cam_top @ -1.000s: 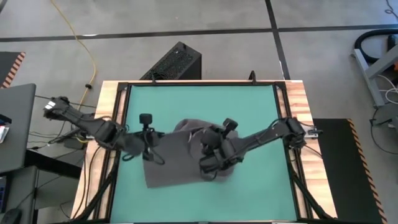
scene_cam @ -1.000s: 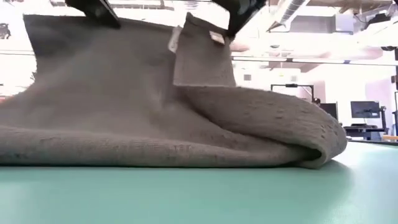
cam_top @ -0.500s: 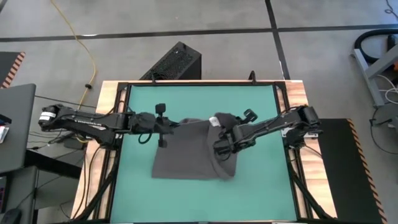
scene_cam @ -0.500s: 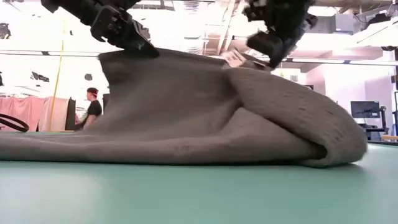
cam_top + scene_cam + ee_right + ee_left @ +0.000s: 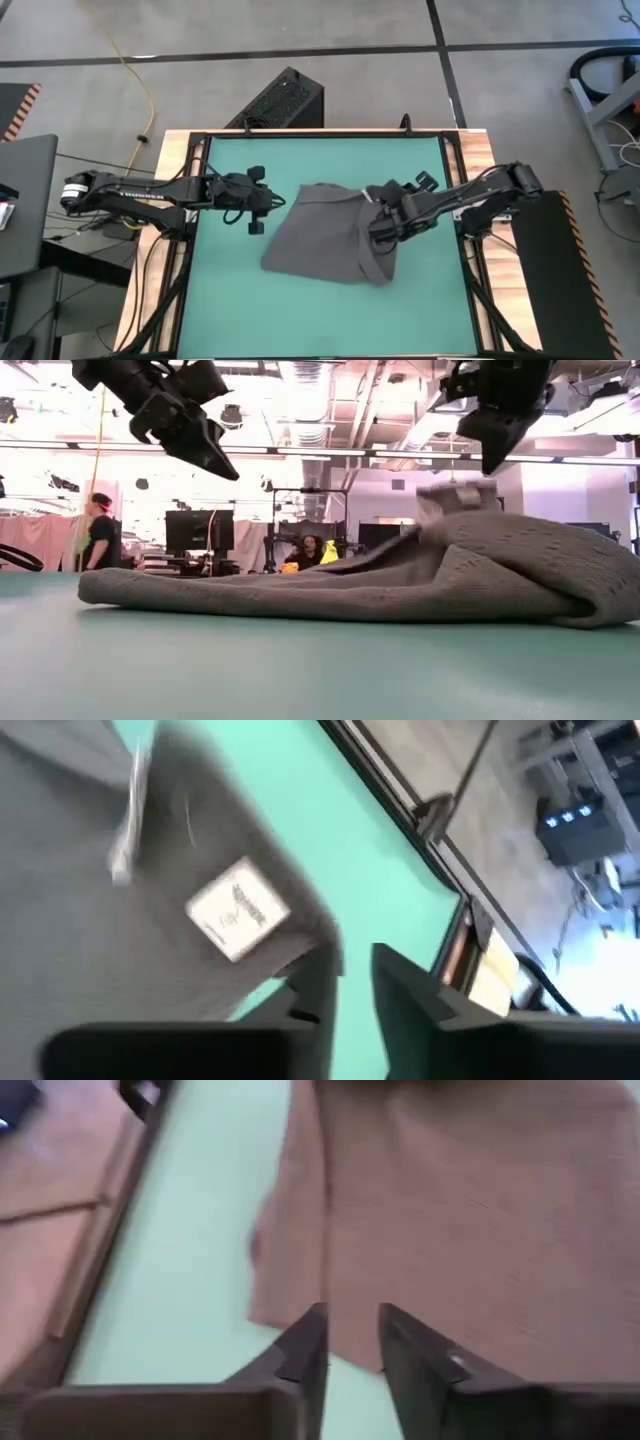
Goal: Roll towel
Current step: Roll the gray towel
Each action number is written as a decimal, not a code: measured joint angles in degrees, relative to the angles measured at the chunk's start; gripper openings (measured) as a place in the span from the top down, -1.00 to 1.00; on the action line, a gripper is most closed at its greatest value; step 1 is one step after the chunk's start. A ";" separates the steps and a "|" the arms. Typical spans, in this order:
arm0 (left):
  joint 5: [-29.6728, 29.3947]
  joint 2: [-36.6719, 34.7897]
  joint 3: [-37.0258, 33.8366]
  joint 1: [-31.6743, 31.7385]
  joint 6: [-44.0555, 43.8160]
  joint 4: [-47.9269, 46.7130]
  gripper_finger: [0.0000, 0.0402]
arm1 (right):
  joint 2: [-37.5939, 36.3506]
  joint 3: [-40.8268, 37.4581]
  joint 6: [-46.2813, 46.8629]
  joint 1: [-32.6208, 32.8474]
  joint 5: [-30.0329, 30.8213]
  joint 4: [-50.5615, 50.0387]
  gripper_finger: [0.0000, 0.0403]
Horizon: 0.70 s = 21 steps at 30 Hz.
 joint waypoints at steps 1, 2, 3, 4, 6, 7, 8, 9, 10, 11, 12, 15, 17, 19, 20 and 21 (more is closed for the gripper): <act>1.72 -0.24 -0.02 -0.03 -1.10 -0.78 0.49 | -0.72 0.00 -1.37 0.14 0.02 0.58 0.38; 4.29 -0.62 -0.02 -0.20 -2.53 -0.75 0.42 | -1.73 0.00 -3.01 0.42 0.00 1.47 0.30; 8.04 -1.13 -0.02 -0.34 -3.84 -0.76 0.34 | -2.77 0.02 -4.63 0.89 0.11 2.41 0.23; 11.54 -1.64 0.00 -0.56 -5.03 -1.27 0.27 | -3.89 0.04 -6.35 1.53 0.91 3.18 0.16; 17.27 -2.50 0.00 -1.23 -7.71 -3.14 0.16 | -6.73 0.05 -6.84 2.67 3.35 3.87 0.06; 18.93 -2.80 0.00 -1.87 -9.49 -4.50 0.12 | -8.27 0.09 -5.67 3.31 3.66 4.49 0.02; 20.11 -3.23 0.00 -2.78 -11.06 -6.33 0.09 | -10.04 0.11 -4.13 4.09 2.93 5.30 -0.01; 20.47 -3.64 0.00 -4.12 -12.24 -9.05 0.07 | -11.59 0.13 -2.90 5.16 1.11 6.77 -0.04; 20.27 -3.80 0.00 -5.99 -12.95 -11.62 0.06 | -12.91 0.17 -2.53 6.76 -1.13 8.69 -0.06; 19.38 -3.85 -0.20 -8.32 -13.57 -12.96 0.06 | -13.76 0.17 -2.67 8.74 -2.88 10.84 -0.07; 17.42 -3.97 -0.78 -10.85 -14.09 -13.68 0.06 | -14.14 0.17 -3.65 11.03 -3.94 13.49 -0.07; 8.75 -3.77 -2.10 -18.81 -15.17 -15.05 0.09 | -13.24 0.20 -10.47 18.07 -3.52 21.08 -0.07; 2.98 -3.07 -2.34 -23.82 -15.85 -14.62 0.10 | -10.56 0.20 -15.83 21.53 -3.10 25.70 -0.05; -2.55 -1.86 -2.43 -28.30 -16.78 -14.40 0.10 | -7.04 0.20 -17.74 23.56 -2.49 29.59 -0.02; -5.04 -1.05 -2.43 -30.12 -17.37 -13.62 0.10 | -4.93 0.23 -17.76 23.75 -2.37 31.01 -0.01; -7.10 -0.31 -2.43 -31.79 -18.28 -13.05 0.10 | -2.66 0.25 -17.48 23.86 -2.50 32.46 0.01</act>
